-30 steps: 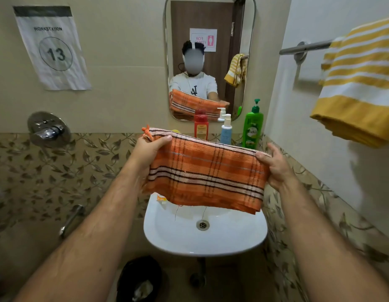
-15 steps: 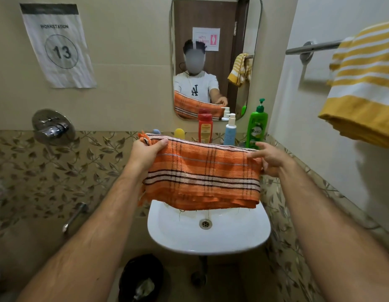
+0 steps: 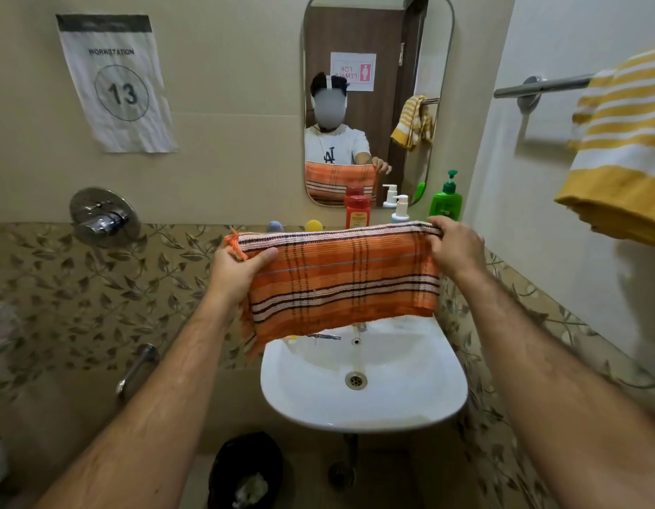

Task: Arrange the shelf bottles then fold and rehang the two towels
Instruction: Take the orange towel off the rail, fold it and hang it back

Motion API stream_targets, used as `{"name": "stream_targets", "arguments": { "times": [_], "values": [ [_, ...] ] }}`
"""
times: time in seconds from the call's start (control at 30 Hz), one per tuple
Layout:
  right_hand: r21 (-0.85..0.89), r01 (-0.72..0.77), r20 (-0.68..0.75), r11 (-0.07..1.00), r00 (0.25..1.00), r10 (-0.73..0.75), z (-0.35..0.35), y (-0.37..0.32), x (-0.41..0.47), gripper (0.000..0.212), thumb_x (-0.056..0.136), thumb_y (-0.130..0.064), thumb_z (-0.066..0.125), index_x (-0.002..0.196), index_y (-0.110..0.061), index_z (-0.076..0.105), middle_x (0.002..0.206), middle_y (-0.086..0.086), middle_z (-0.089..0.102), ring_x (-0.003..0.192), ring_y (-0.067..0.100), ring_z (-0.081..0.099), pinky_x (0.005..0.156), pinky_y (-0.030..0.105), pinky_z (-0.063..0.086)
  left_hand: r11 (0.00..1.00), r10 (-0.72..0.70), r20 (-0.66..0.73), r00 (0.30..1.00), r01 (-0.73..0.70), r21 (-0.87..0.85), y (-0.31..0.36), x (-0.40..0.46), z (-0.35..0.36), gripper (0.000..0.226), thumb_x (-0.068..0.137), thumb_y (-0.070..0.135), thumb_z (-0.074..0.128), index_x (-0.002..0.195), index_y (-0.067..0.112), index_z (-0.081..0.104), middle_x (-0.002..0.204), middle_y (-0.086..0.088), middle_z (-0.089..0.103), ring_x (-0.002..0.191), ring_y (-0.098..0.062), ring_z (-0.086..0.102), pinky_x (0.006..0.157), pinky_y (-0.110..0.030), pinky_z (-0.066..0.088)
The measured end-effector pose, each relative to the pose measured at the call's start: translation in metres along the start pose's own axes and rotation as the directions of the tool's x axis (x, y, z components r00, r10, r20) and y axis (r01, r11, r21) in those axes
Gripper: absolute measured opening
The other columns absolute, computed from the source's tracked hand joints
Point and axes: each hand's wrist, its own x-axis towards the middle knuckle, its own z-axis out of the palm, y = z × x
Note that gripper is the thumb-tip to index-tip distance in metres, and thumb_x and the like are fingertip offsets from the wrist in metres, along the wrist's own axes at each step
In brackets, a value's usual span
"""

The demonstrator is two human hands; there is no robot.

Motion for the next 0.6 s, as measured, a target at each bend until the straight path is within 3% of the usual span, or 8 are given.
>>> {"name": "stream_targets", "arguments": {
  "times": [0.13,0.23,0.3,0.37,0.4,0.43,0.5,0.6],
  "values": [
    [-0.011,0.115,-0.182,0.993,0.977,-0.116,-0.011,-0.02,0.004,0.028,0.094,-0.014,0.053,0.119,-0.018,0.064,0.108,0.012,0.062,0.106,0.031,0.053,0.094,0.044,0.041,0.997,0.082,-0.07,0.994,-0.082,-0.002,-0.006,-0.005,-0.017,0.037,0.064,0.036,0.085,0.097,0.023,0.071,0.099,0.0,0.075,0.093,-0.017,0.072,0.09,-0.041,0.057],
    [0.071,0.11,-0.112,0.991,0.989,-0.102,-0.014,-0.029,0.009,0.023,0.094,-0.016,0.051,0.115,-0.015,0.062,0.117,0.011,0.054,0.113,0.029,0.047,0.094,0.042,0.039,0.977,0.212,-0.18,0.961,-0.207,0.051,-0.007,0.0,-0.027,0.07,0.062,0.049,0.087,0.119,0.018,0.062,0.112,-0.005,0.071,0.101,-0.018,0.069,0.092,-0.037,0.056],
    [0.266,0.067,-0.026,0.962,0.998,-0.063,-0.017,-0.033,0.009,0.014,0.096,-0.018,0.052,0.108,-0.015,0.06,0.113,0.008,0.055,0.109,0.026,0.052,0.093,0.042,0.045,0.966,0.259,-0.201,0.945,-0.25,0.069,-0.003,0.004,-0.032,0.076,0.072,0.033,0.086,0.135,0.016,0.048,0.117,-0.005,0.067,0.103,-0.012,0.066,0.093,-0.027,0.053],
    [0.57,-0.052,0.079,0.82,0.997,0.009,-0.021,-0.037,0.006,0.004,0.099,-0.018,0.054,0.101,-0.017,0.056,0.099,0.003,0.061,0.095,0.022,0.062,0.08,0.039,0.056,0.968,0.25,-0.187,0.95,-0.245,0.051,0.003,0.007,-0.035,0.056,0.08,0.021,0.081,0.13,0.021,0.054,0.103,0.008,0.071,0.094,-0.005,0.067,0.09,-0.026,0.053],
    [0.693,-0.116,0.139,0.712,0.99,0.026,-0.024,-0.04,0.002,0.001,0.1,-0.018,0.054,0.099,-0.017,0.055,0.093,0.002,0.064,0.087,0.019,0.066,0.072,0.035,0.058,0.966,0.258,-0.178,0.95,-0.25,0.064,0.005,0.008,-0.036,0.037,0.083,0.019,0.078,0.116,0.027,0.064,0.093,0.014,0.073,0.088,-0.001,0.068,0.088,-0.029,0.055],
    [0.776,-0.165,0.19,0.608,0.982,0.024,-0.027,-0.043,-0.001,0.003,0.1,-0.017,0.053,0.098,-0.018,0.054,0.089,0.001,0.065,0.081,0.017,0.068,0.066,0.031,0.059,0.96,0.278,-0.179,0.944,-0.267,0.086,0.006,0.008,-0.036,0.018,0.085,0.019,0.077,0.099,0.028,0.071,0.085,0.019,0.073,0.082,0.001,0.068,0.085,-0.032,0.057],
    [0.852,-0.229,0.266,0.471,0.964,-0.012,-0.03,-0.046,-0.004,0.003,0.102,-0.017,0.051,0.099,-0.017,0.053,0.085,0.002,0.065,0.074,0.015,0.069,0.062,0.028,0.059,0.959,0.283,-0.196,0.939,-0.273,0.076,0.008,0.009,-0.037,0.012,0.088,0.019,0.074,0.081,0.028,0.072,0.076,0.022,0.073,0.076,0.001,0.069,0.079,-0.03,0.058],
    [0.83,-0.249,0.316,0.499,0.947,-0.053,-0.029,-0.049,-0.006,0.007,0.104,-0.021,0.046,0.102,-0.019,0.052,0.089,0.005,0.065,0.076,0.018,0.068,0.064,0.028,0.059,0.967,0.253,-0.196,0.947,-0.247,0.057,0.003,0.011,-0.038,0.005,0.09,0.02,0.071,0.085,0.021,0.071,0.078,0.017,0.069,0.067,0.01,0.065,0.068,-0.015,0.053]
  ]
}}
